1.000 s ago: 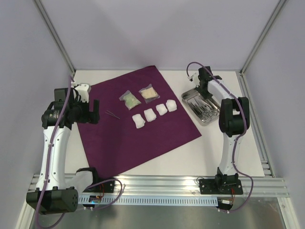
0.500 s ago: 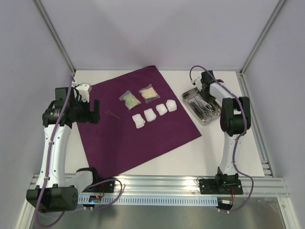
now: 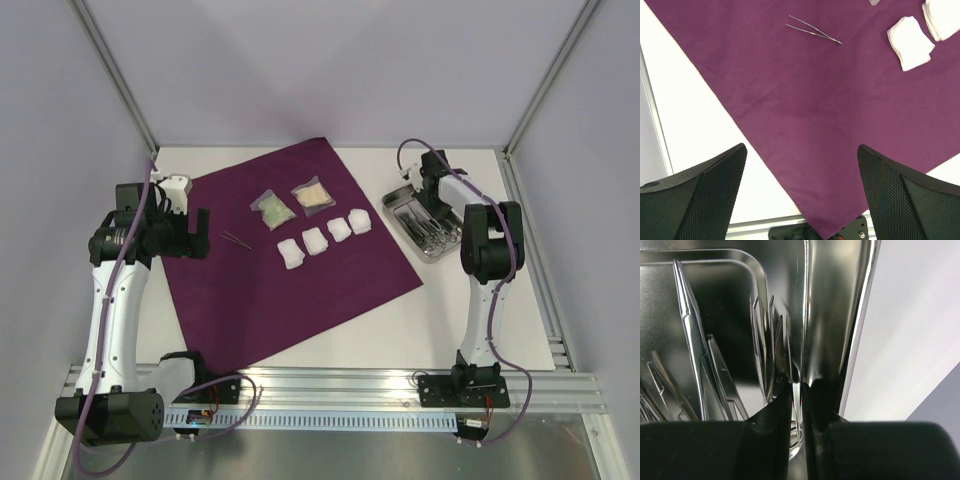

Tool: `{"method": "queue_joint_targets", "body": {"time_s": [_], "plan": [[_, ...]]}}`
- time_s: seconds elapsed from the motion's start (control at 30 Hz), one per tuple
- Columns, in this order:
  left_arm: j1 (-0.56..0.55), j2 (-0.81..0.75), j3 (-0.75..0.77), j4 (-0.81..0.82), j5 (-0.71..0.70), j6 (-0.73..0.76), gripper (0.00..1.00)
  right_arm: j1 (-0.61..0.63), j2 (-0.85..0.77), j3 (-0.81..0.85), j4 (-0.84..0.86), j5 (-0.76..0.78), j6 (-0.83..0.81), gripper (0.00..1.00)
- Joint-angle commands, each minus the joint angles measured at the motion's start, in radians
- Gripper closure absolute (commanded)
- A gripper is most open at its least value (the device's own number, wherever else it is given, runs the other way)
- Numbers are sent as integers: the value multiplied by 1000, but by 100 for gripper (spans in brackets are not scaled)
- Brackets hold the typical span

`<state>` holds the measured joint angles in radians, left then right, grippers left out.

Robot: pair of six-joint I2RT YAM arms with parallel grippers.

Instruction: Prepare the surgical pack

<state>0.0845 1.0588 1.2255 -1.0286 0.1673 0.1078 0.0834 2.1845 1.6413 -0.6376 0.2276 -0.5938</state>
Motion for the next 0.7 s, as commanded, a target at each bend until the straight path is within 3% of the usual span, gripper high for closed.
{"method": "queue_joint_targets", "body": {"time_s": [0.0,0.27,0.43,0.67], "plan": [[-2,-5,6,7,14,13,0,-5,9,9,7,-11,20,85],[-2,-11,11,9,15,21,0,-5,-63,38,-25,-10,54,80],[-2,-20,9,5,11,24,0,-2,-112,86,-71,3,78,71],[0,-22,-6,22,-24,12,0,58,-273,150,-129,-8,198,64]]}}
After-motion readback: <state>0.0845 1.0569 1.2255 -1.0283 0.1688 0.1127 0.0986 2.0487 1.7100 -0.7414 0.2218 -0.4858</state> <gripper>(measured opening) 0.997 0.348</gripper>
